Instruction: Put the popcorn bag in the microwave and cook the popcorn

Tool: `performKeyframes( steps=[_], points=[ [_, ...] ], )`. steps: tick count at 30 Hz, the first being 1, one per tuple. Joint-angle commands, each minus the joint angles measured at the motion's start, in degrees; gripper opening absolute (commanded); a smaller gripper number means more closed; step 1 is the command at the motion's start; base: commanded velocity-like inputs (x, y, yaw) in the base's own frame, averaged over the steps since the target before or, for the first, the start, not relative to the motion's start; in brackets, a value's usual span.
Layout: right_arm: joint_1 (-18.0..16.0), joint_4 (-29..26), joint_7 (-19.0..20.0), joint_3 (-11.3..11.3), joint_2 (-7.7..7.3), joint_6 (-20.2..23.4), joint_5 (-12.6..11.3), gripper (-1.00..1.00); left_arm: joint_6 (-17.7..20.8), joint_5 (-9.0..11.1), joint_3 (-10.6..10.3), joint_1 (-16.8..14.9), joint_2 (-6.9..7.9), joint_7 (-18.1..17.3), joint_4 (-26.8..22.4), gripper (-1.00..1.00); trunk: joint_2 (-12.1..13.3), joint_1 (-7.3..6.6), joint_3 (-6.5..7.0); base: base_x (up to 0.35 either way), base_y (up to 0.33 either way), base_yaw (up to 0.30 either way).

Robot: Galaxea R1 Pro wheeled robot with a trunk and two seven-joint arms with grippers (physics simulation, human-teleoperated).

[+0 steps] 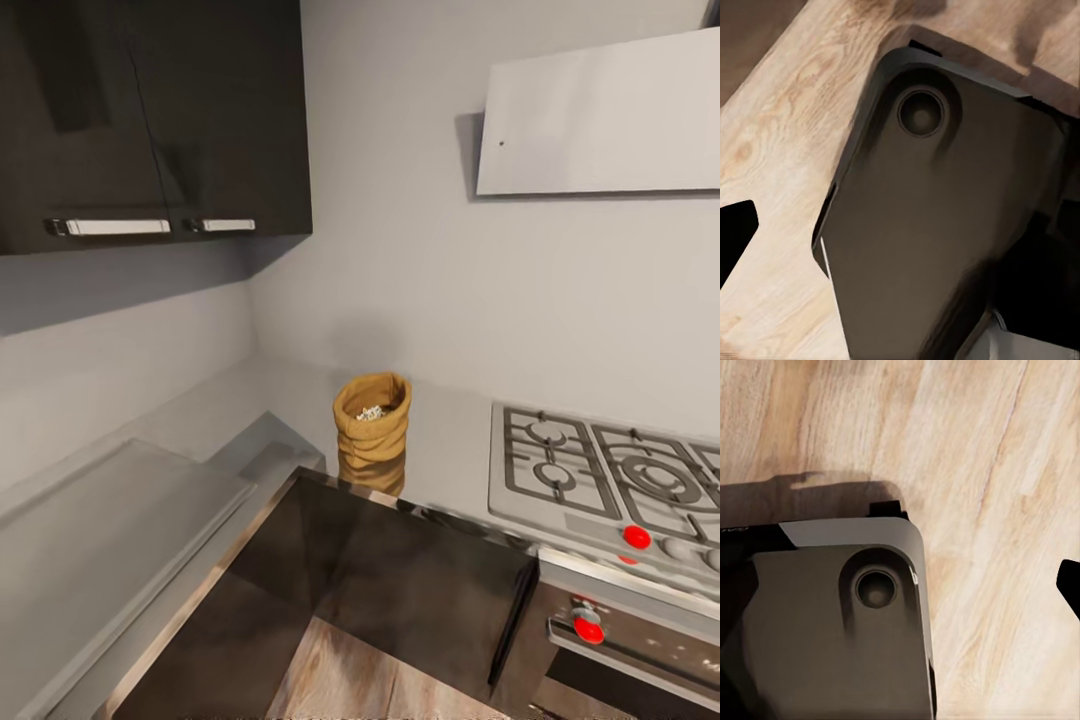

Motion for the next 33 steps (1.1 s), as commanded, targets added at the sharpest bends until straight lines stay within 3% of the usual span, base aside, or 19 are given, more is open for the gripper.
performKeyframes(
  steps=[1,3,5,7,33],
  points=[
    [-0.05,0.19,-0.05,-0.46,-0.03,-0.34,0.54,1.00,-0.03,0.98,0.18,0.01,0.06,0.12,-0.57,1.00,-0.05,0.01,-0.15,0.000,0.000,0.000],
    [-0.03,0.20,-0.04,-0.49,-0.02,-0.34,0.54,1.00,0.61,3.06,0.20,0.01,0.14,2.81,-3.55,1.00,-0.05,0.01,-0.34,0.000,0.000,0.000],
    [-0.02,0.23,0.00,-0.49,-0.02,-0.34,0.54,1.00,2.26,3.84,0.20,0.01,0.13,6.67,-5.73,1.00,-0.05,0.01,-0.52,0.000,0.000,0.000],
    [-0.02,0.24,-0.02,-0.49,-0.02,-0.34,0.54,1.00,3.24,4.12,0.17,0.01,0.15,8.32,-6.63,1.00,-0.05,0.01,-0.70,0.000,0.000,0.000],
    [-0.02,0.20,-0.06,-0.49,-0.11,-0.35,0.54,1.00,3.11,3.21,-0.77,0.01,-0.10,8.80,-5.90,1.00,-0.05,0.01,-3.07,0.000,0.000,0.000]
  ],
)
